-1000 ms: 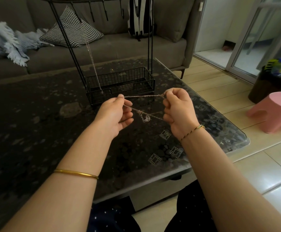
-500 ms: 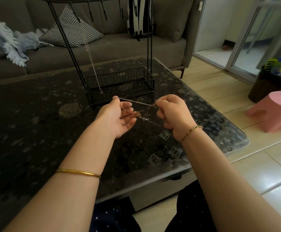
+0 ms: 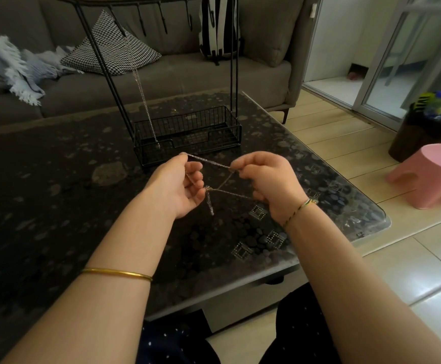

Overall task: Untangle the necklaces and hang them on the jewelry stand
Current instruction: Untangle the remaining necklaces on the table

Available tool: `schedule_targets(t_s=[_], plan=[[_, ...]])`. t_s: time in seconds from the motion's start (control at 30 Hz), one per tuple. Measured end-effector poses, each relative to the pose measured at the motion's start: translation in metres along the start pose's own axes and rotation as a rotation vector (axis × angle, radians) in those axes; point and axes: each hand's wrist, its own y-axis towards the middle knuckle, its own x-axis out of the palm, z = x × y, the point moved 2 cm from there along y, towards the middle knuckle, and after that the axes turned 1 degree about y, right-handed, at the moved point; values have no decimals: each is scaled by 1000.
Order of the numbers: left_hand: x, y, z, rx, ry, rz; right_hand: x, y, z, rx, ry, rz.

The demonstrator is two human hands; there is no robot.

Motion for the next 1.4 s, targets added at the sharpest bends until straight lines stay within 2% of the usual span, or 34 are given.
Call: schedule_targets(t_s=[0.1, 0.17, 0.33, 0.43, 0.63, 0.77, 0.87, 1.13, 1.4], plan=[[3, -3, 1, -6, -10, -77, 8, -2, 1, -86, -298, -61], [5, -4, 2, 7, -16, -131, 13, -2, 4, -121, -402, -103], [8, -5, 4, 54, -48, -163, 18, 1, 8, -110, -477, -239], [5, -5, 5, 78, -30, -144, 16, 1, 7, -123, -507, -238], [5, -5, 1, 157, 247, -86, 8, 4, 3, -210, -314, 26], [7, -2, -2, 175, 422, -77, 6, 5, 2, -211, -198, 126], [7, -2, -3, 157, 461, -122, 1, 6, 2, -176, -80, 202], [6, -1, -4, 189, 536, -239, -3, 5, 3, -3, 230, 228], [7, -3, -2, 297, 640, -192, -4, 3, 1, 21, 219, 214]])
